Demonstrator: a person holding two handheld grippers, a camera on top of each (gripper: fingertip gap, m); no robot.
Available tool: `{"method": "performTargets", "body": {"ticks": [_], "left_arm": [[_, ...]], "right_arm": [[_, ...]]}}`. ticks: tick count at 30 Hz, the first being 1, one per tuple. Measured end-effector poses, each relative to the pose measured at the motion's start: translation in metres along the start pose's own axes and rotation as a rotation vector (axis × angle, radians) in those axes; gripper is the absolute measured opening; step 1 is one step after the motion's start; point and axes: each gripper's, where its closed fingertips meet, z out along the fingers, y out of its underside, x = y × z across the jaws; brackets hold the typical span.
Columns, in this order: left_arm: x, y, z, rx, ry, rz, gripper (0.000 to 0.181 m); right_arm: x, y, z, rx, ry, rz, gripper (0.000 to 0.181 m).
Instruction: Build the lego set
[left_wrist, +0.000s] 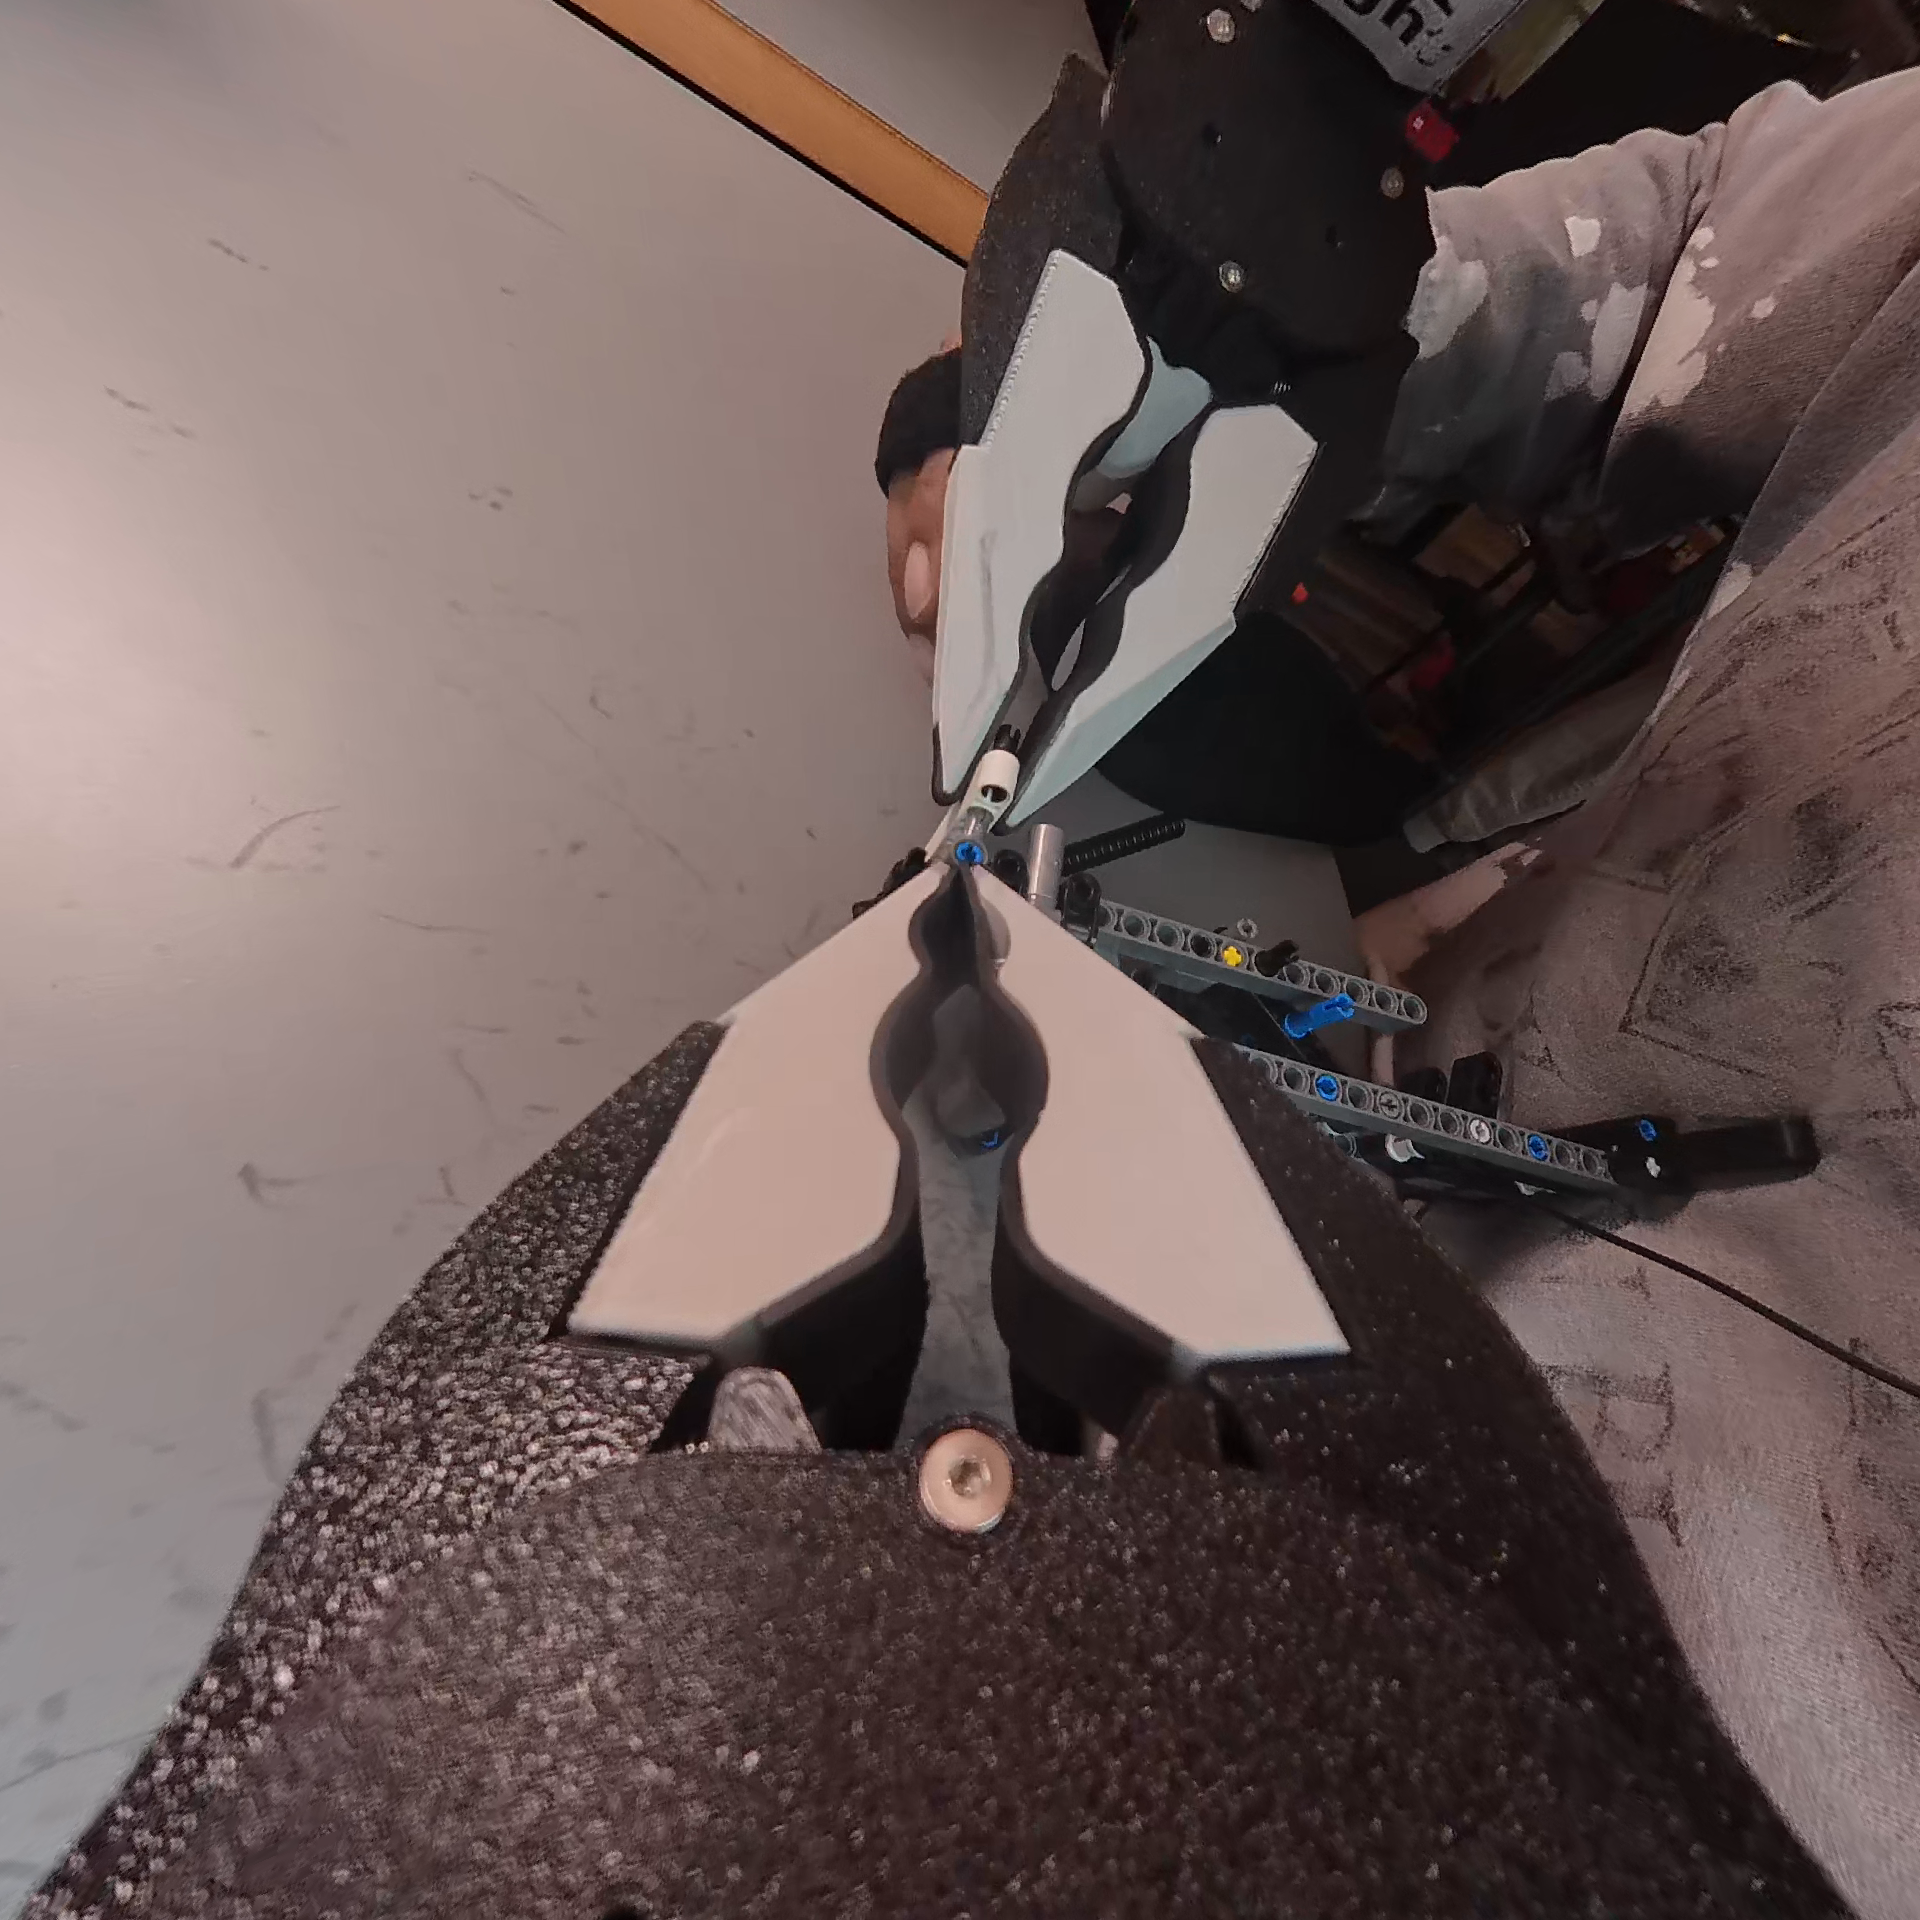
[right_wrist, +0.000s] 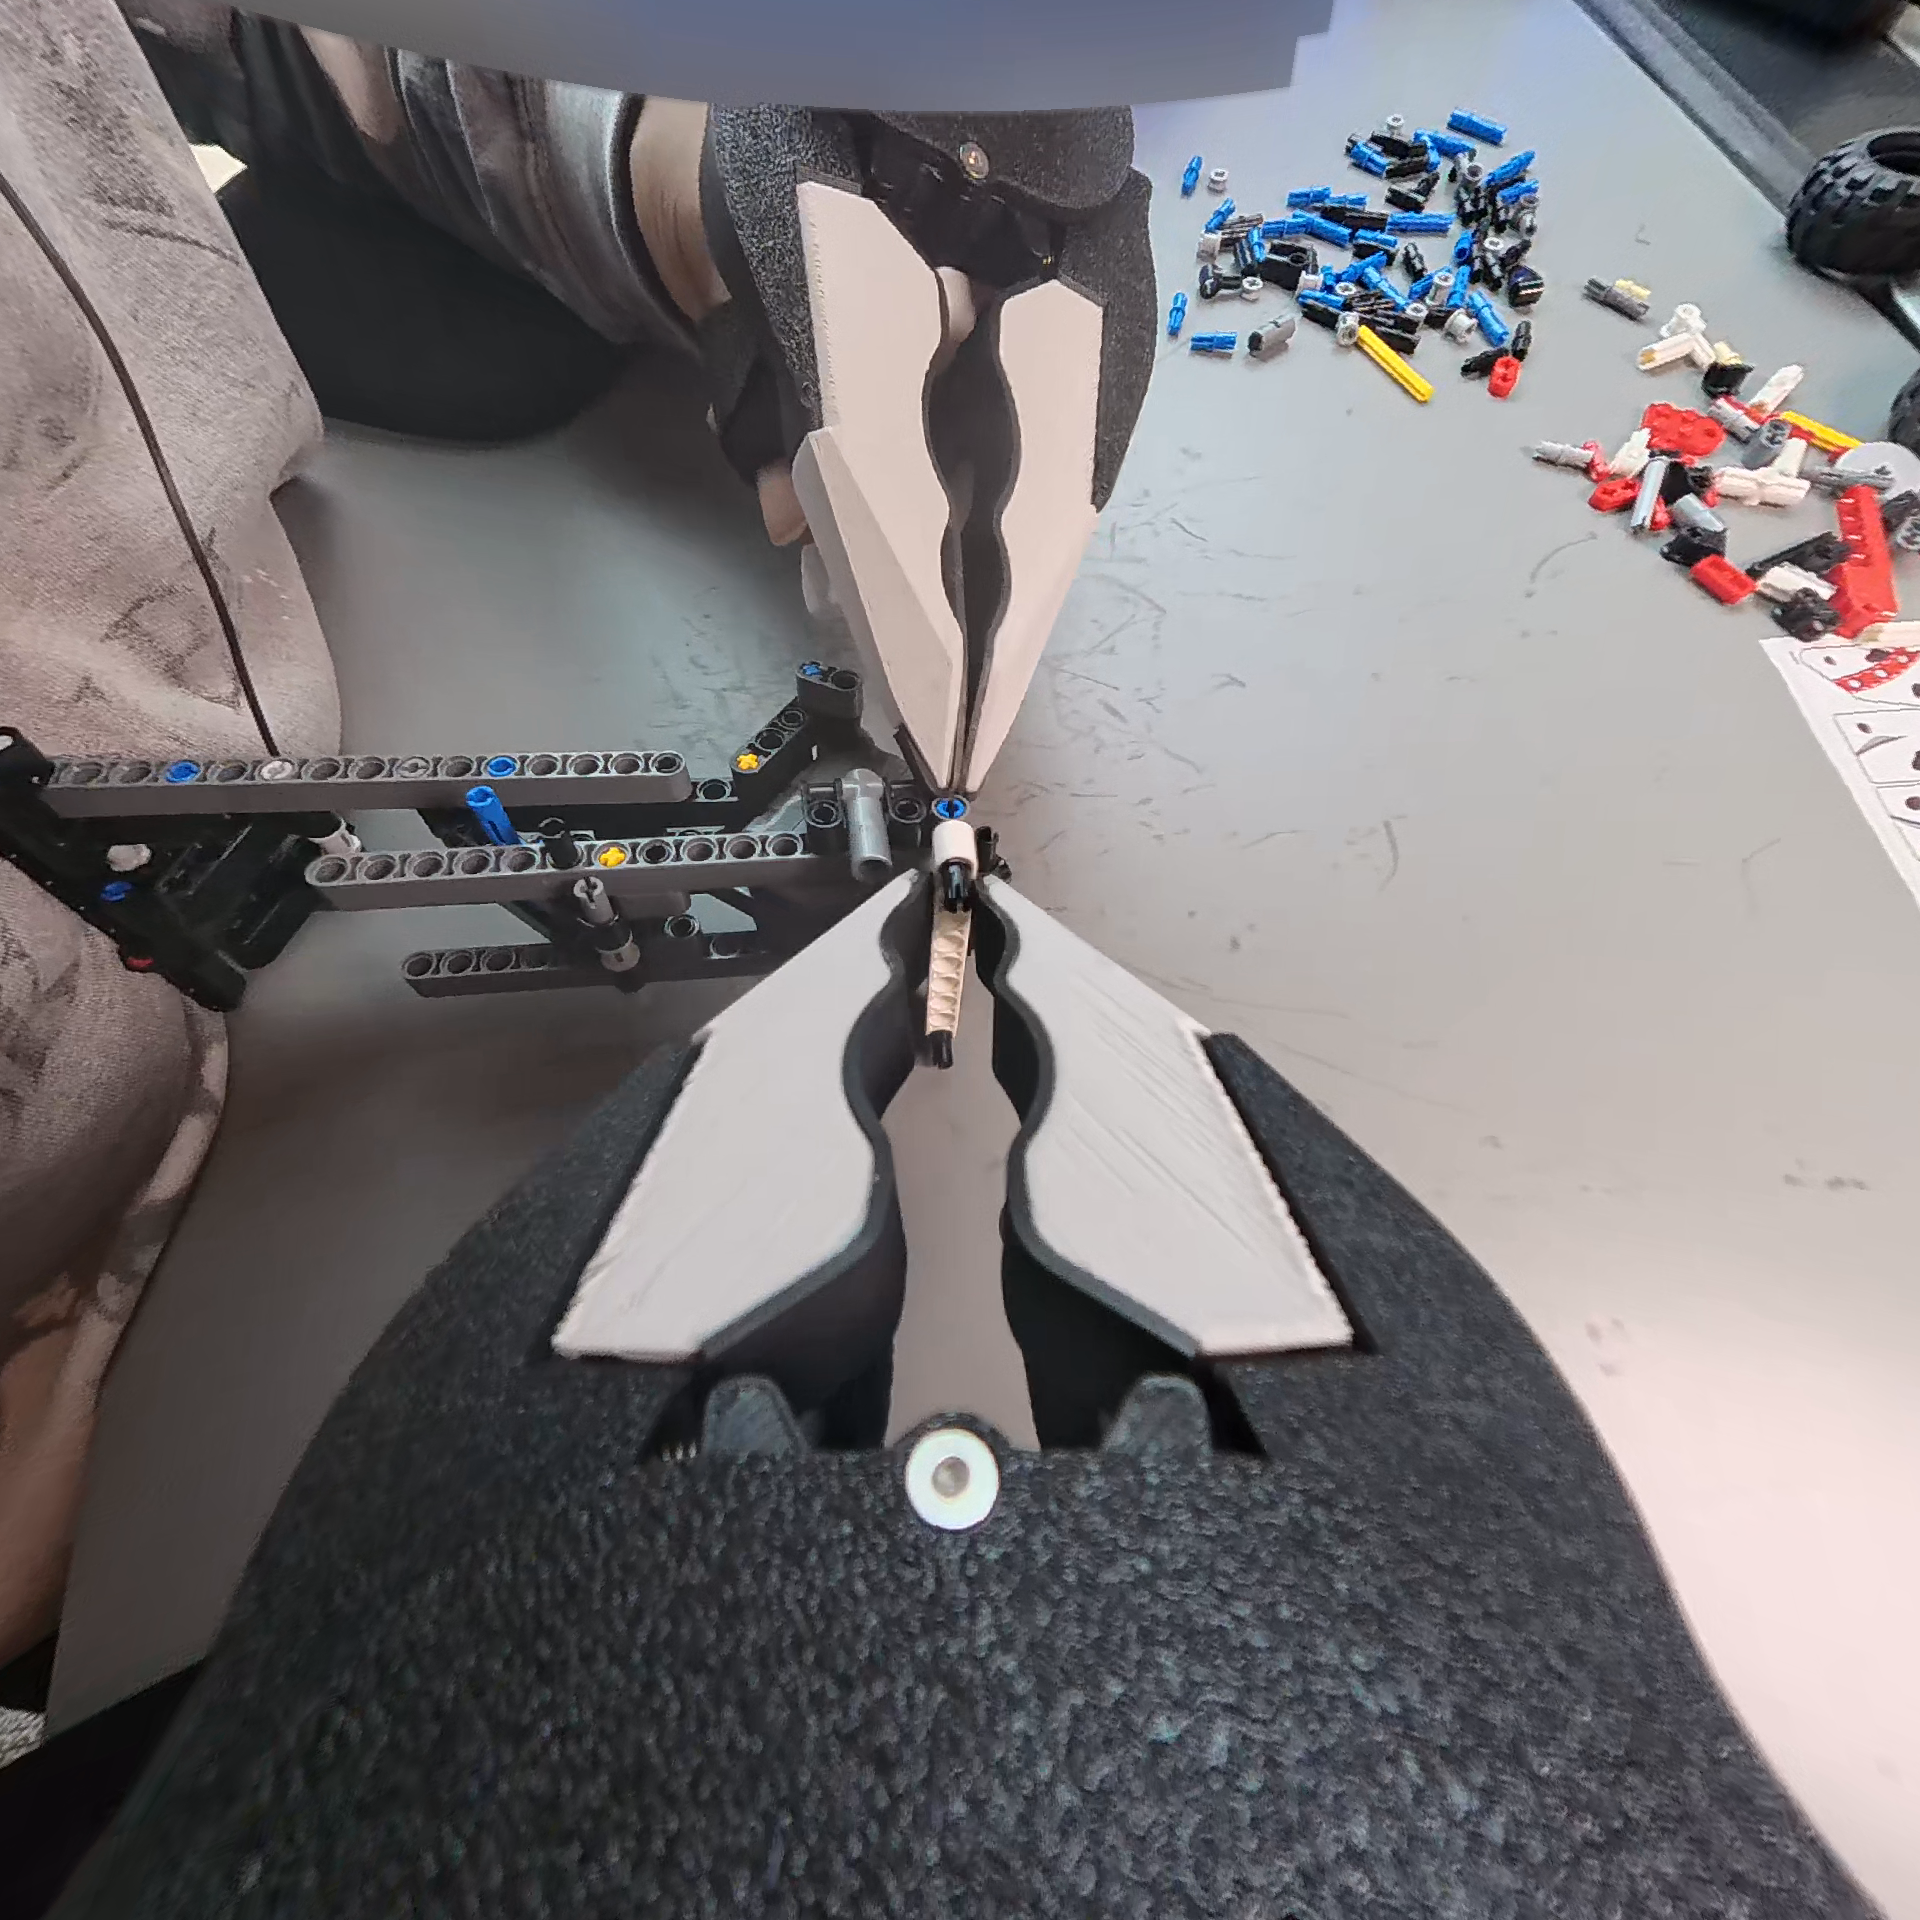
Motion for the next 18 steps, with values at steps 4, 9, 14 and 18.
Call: {"method": "performTargets", "body": {"ticks": [4,9,14,18], "left_arm": [[0.0003,0.0002,0.0002,0.0,-0.014,-0.001,0.0],[0.0004,0.0007,-0.0001,0.005,-0.031,0.004,0.0],[0.0003,0.001,-0.0011,0.005,-0.06,0.023,0.0],[0.0003,0.001,-0.0014,0.005,-0.077,0.033,0.0]], "right_arm": [[-0.003,-0.0005,0.0007,0.01,0.016,0.012,0.006],[-0.0035,-0.0008,0.0012,-0.019,0.065,0.002,0.006],[-0.0024,-0.0008,0.0013,-0.012,0.123,0.026,0.006],[-0.0007,-0.001,0.0011,0.013,0.166,0.061,0.006]]}}
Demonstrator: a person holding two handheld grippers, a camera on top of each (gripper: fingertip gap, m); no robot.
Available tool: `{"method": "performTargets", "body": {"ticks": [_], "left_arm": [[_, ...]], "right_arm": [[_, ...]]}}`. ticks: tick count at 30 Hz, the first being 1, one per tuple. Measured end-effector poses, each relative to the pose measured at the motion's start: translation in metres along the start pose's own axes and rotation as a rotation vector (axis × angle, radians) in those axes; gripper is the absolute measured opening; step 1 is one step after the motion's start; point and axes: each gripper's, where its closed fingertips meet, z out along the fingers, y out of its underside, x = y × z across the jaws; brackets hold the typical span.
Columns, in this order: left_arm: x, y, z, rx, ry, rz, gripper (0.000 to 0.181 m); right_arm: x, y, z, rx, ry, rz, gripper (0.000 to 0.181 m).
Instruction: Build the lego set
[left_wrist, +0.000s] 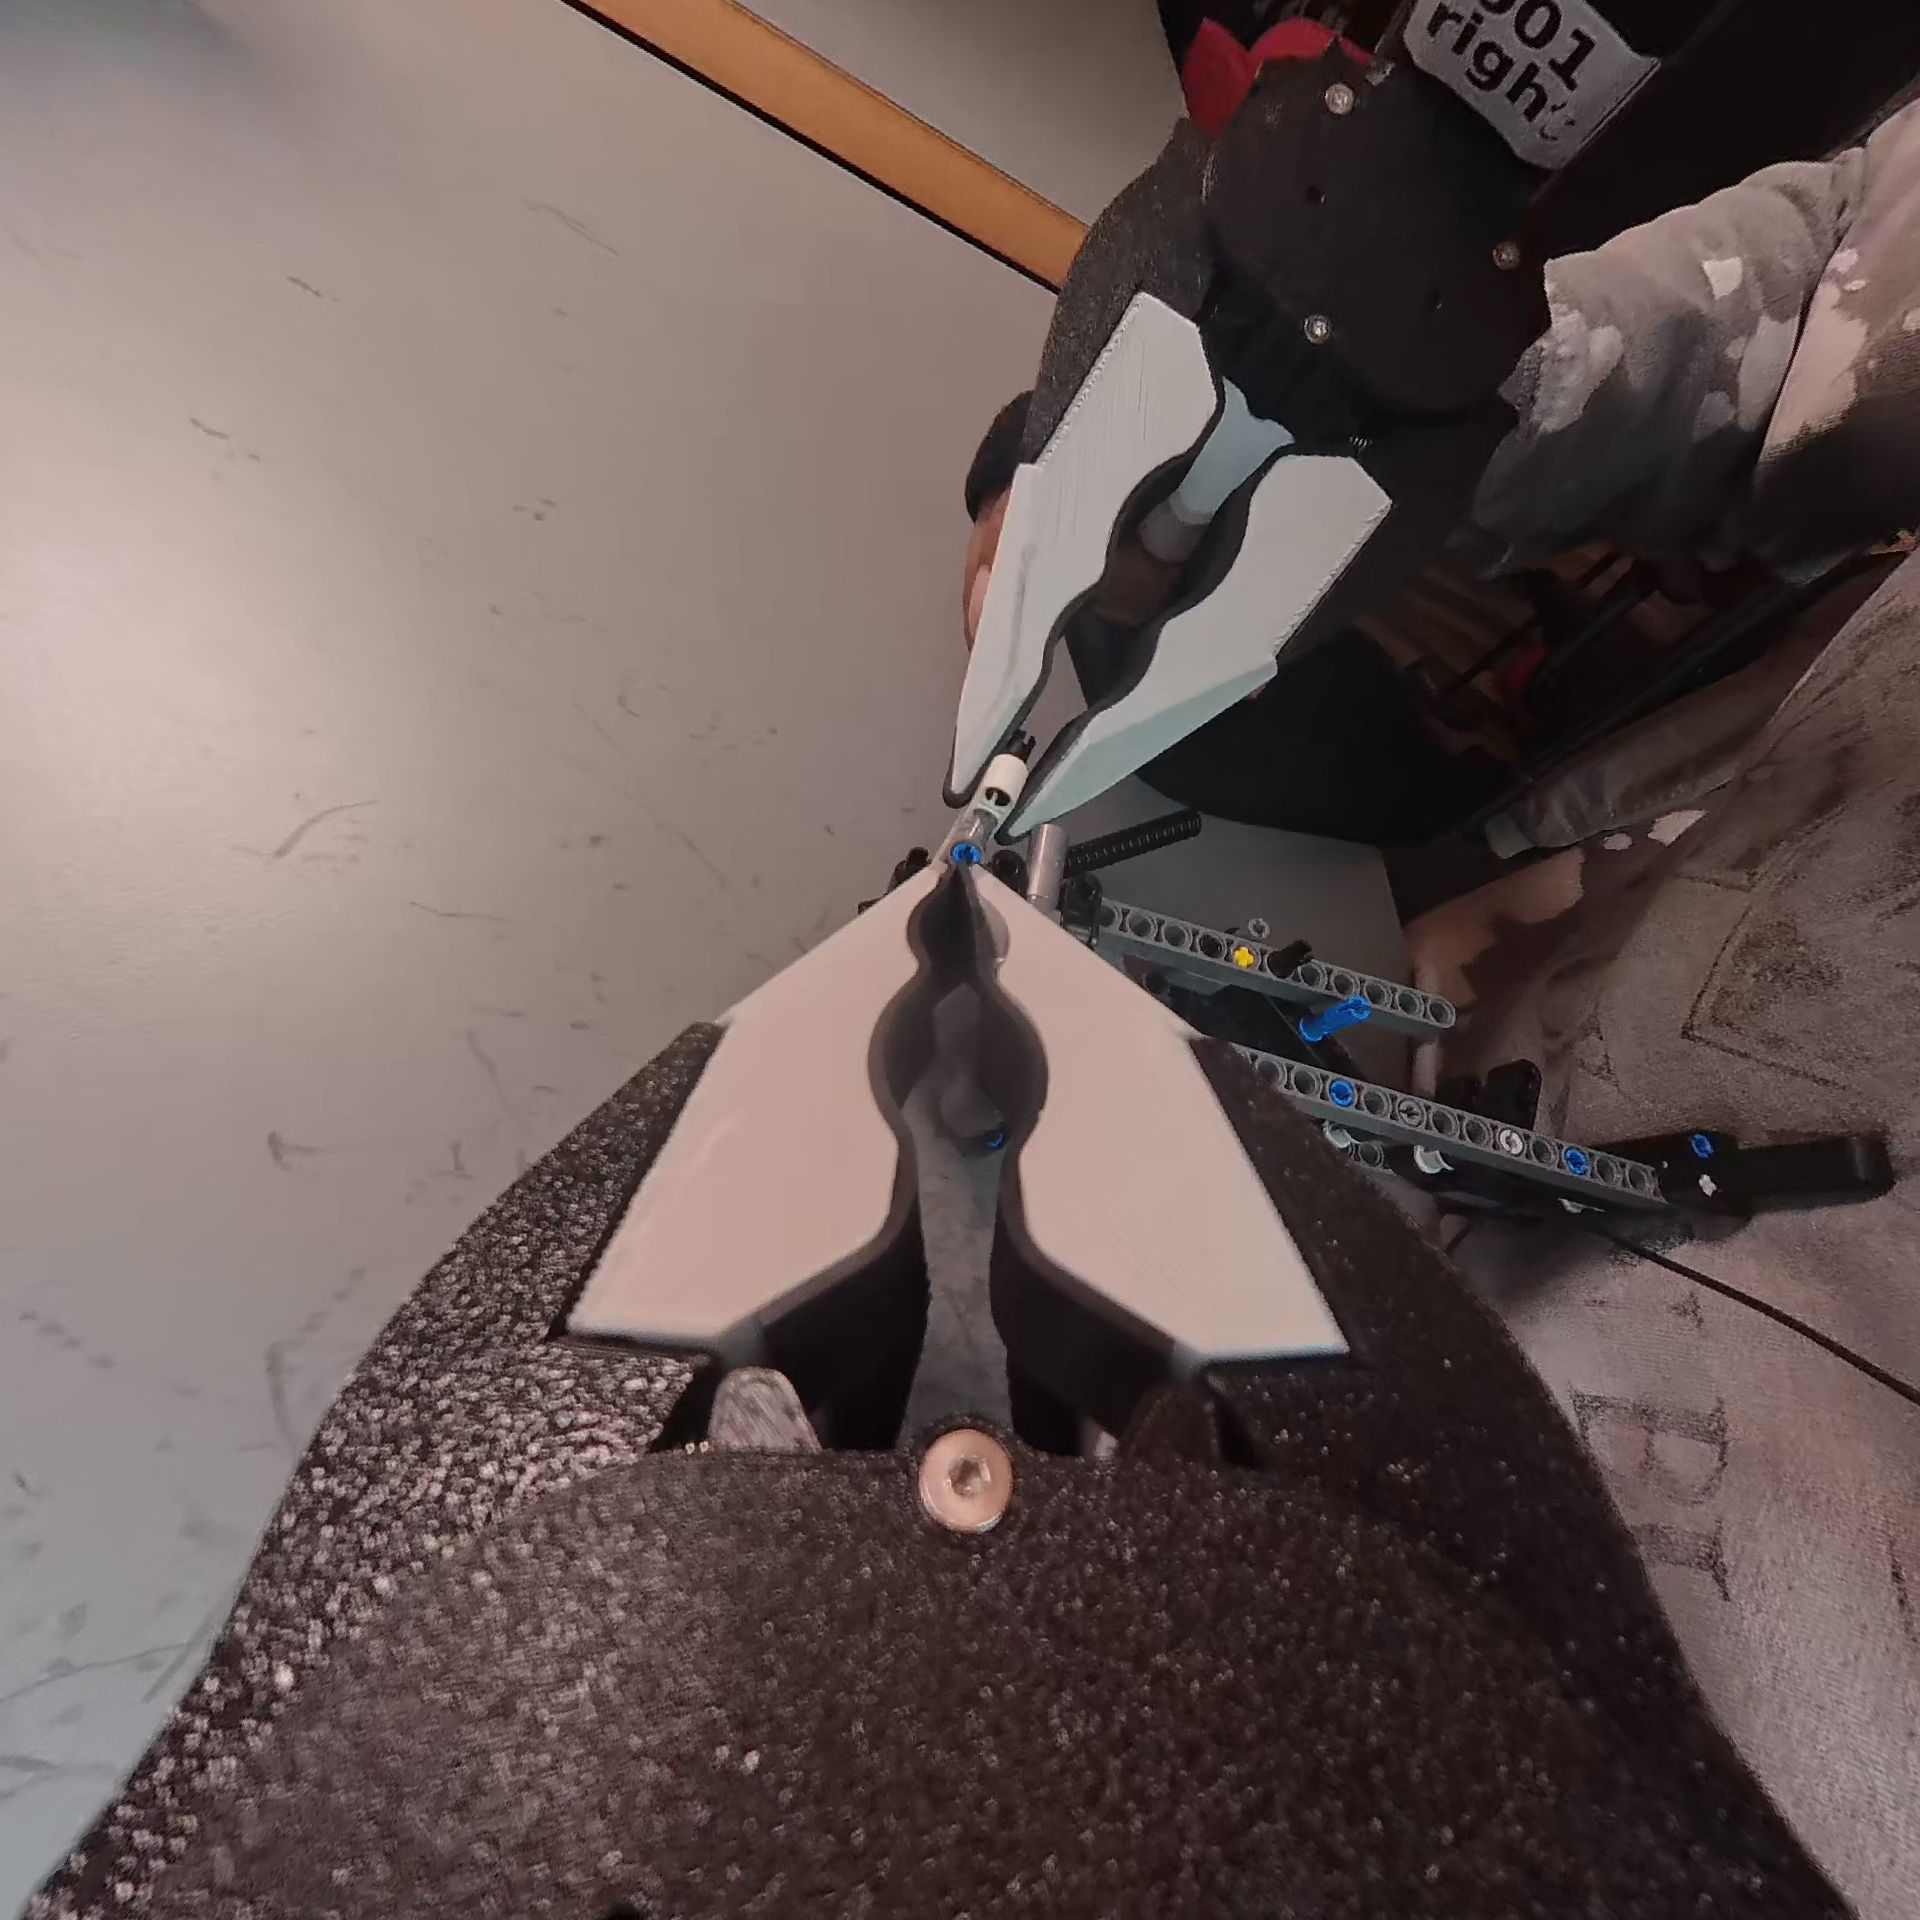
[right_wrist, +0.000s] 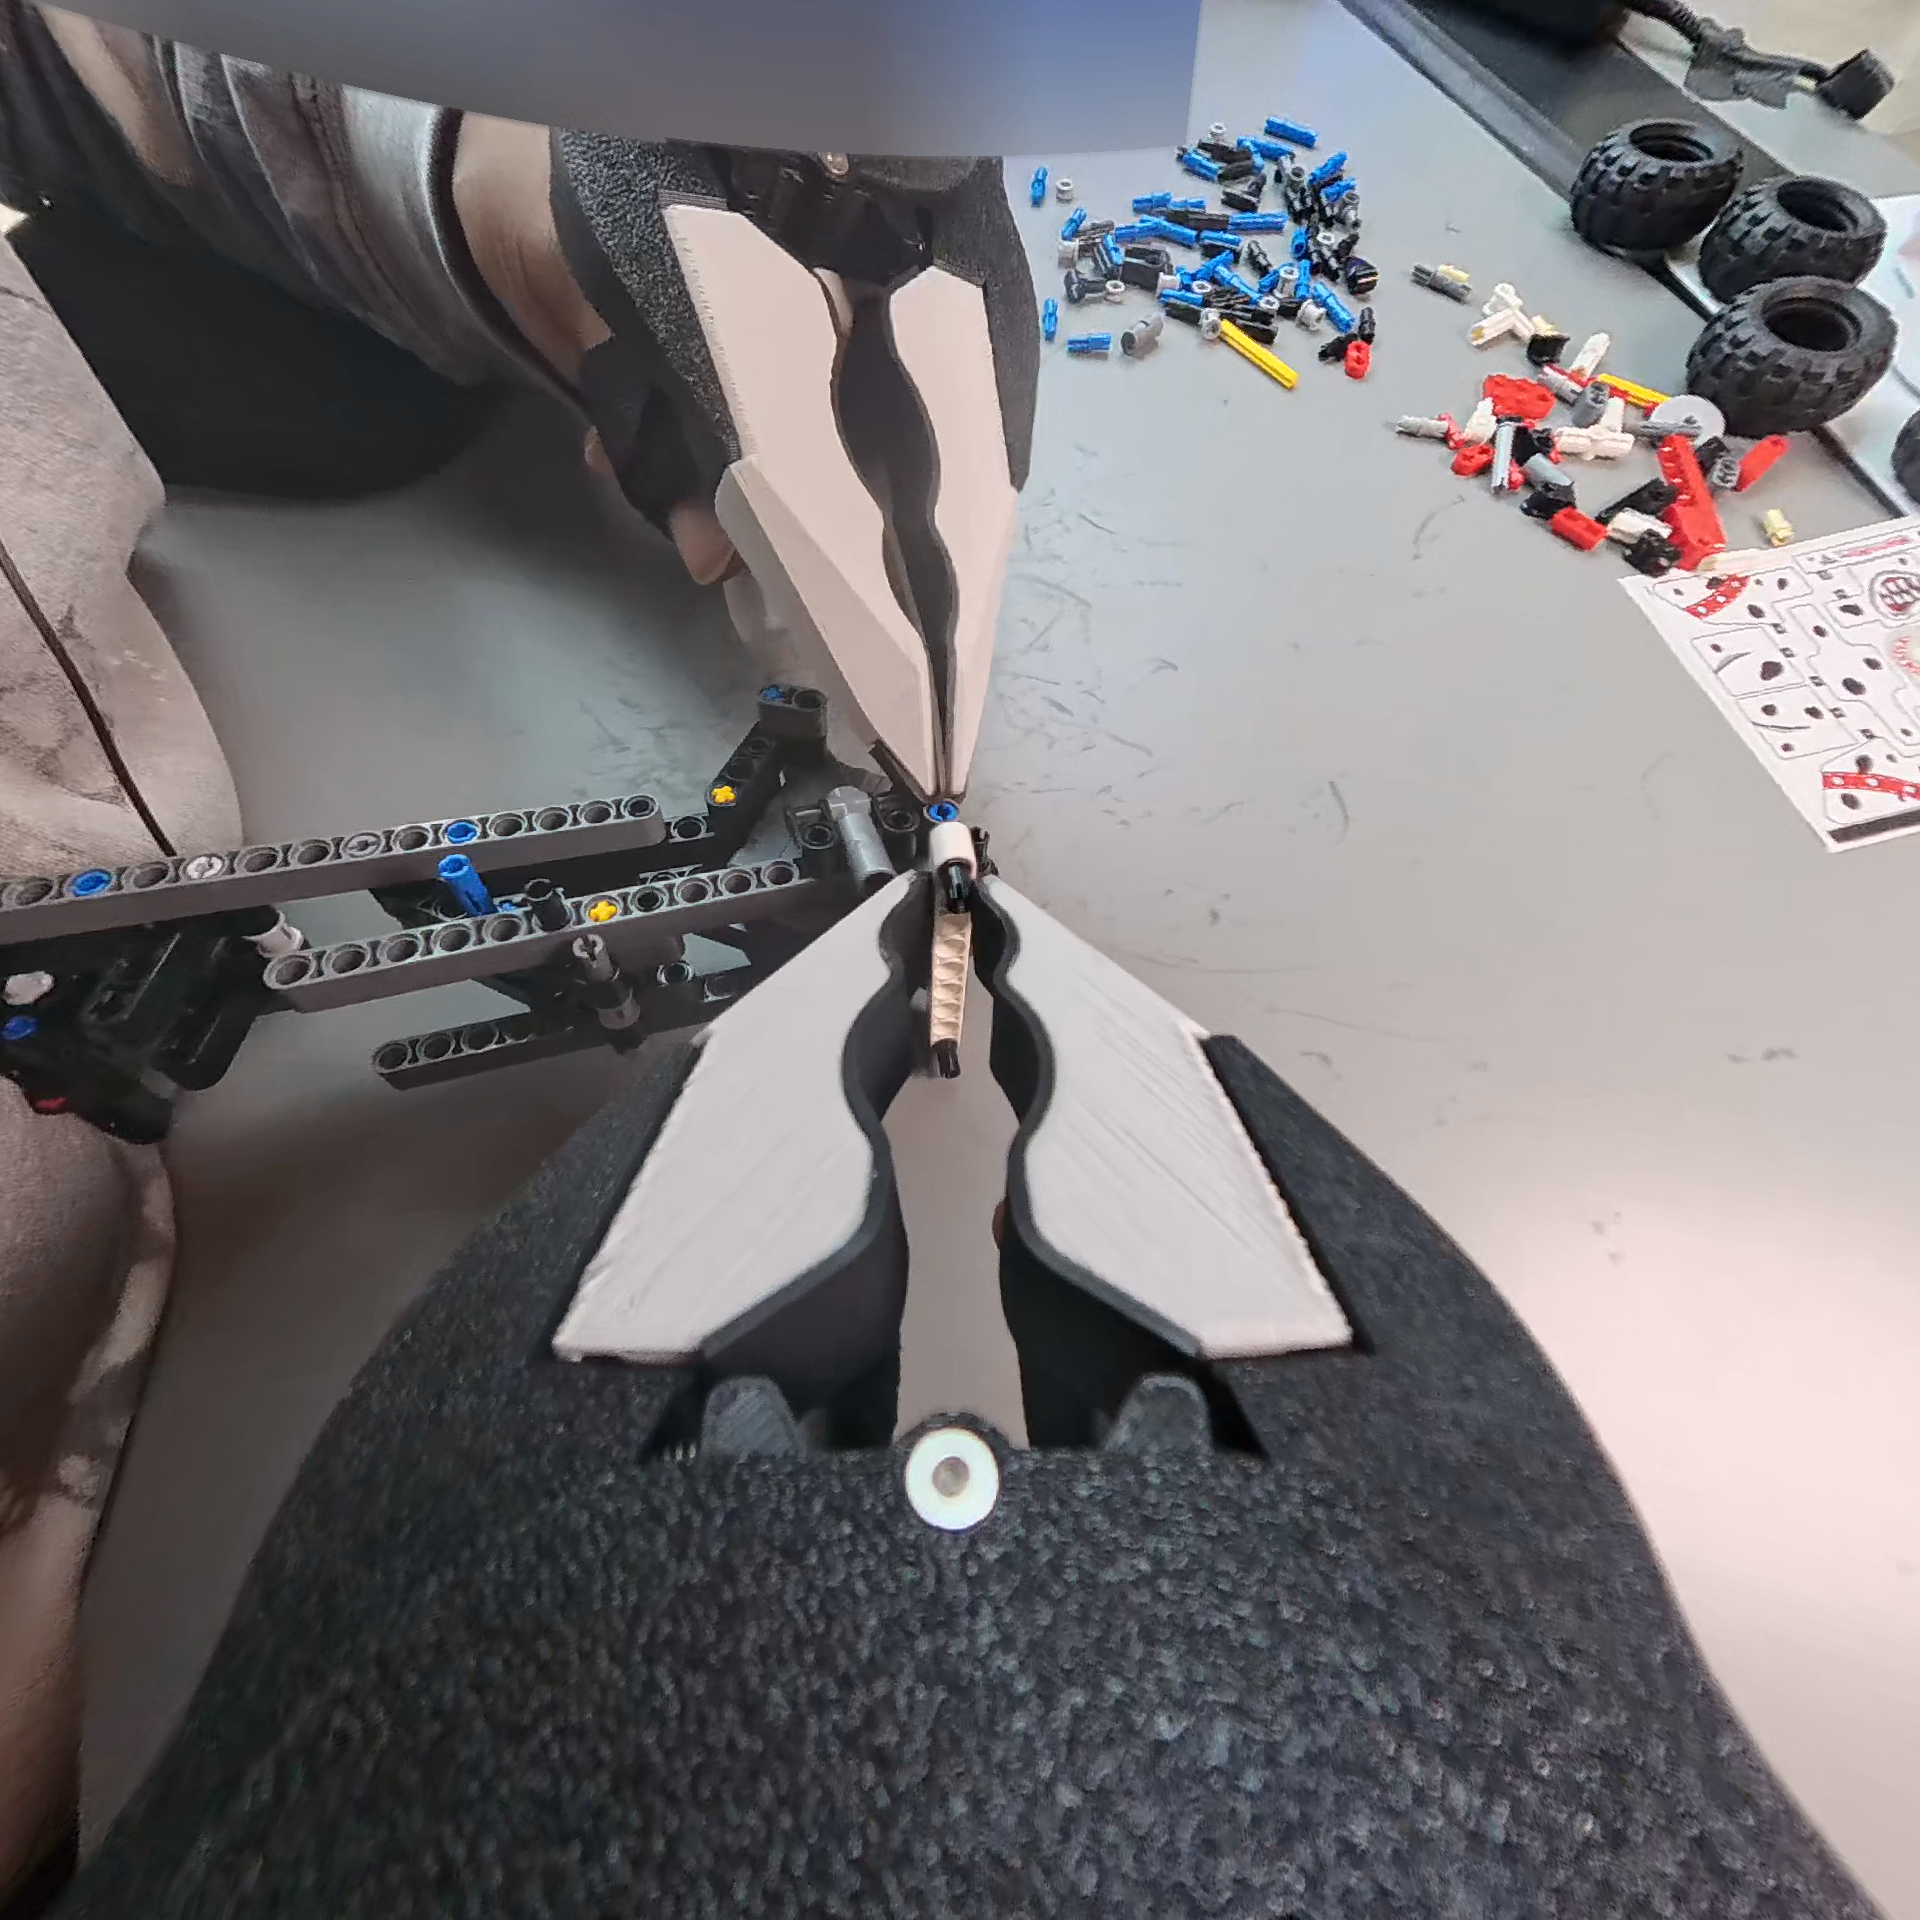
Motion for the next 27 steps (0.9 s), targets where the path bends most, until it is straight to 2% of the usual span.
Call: {"method": "performTargets", "body": {"ticks": [4,6,7,9,12,18,19,23,25,27], "left_arm": [[0.002,0.0,0.0,0.007,-0.01,0.001,0.0],[0.002,0.0,0.002,0.004,-0.016,-0.001,0.0],[0.005,0.001,0.005,-0.003,-0.017,0.018,0.0],[0.003,0.001,0.003,-0.006,-0.032,0.055,0.0],[0.0,0.001,0.003,-0.005,-0.011,0.014,0.001],[-0.005,-0.003,-0.004,0.016,0.059,-0.087,0.001],[-0.006,-0.006,-0.006,0.03,0.087,-0.122,0.018],[-0.014,-0.011,-0.011,0.036,0.115,-0.174,0.019],[-0.013,-0.009,-0.01,0.015,0.117,-0.167,0.03],[-0.013,-0.007,-0.006,-0.008,0.124,-0.175,0.032]], "right_arm": [[-0.002,0.0,-0.001,0.002,-0.01,0.021,0.006],[0.005,0.001,0.005,0.014,0.032,0.059,0.006],[0.005,0.003,0.008,-0.003,0.054,-0.001,0.006],[0.001,-0.001,0.003,0.011,-0.006,0.037,0.006],[0.002,-0.002,0.003,0.031,-0.026,-0.027,0.006],[0.011,-0.003,-0.011,0.061,-0.098,0.024,0.007],[0.011,-0.003,-0.012,0.069,-0.105,0.042,0.007],[0.011,-0.005,-0.014,0.147,-0.103,0.09,0.007],[0.013,-0.005,-0.017,0.186,-0.104,0.126,0.007],[0.018,-0.008,-0.021,0.232,-0.094,0.157,0.007]]}}
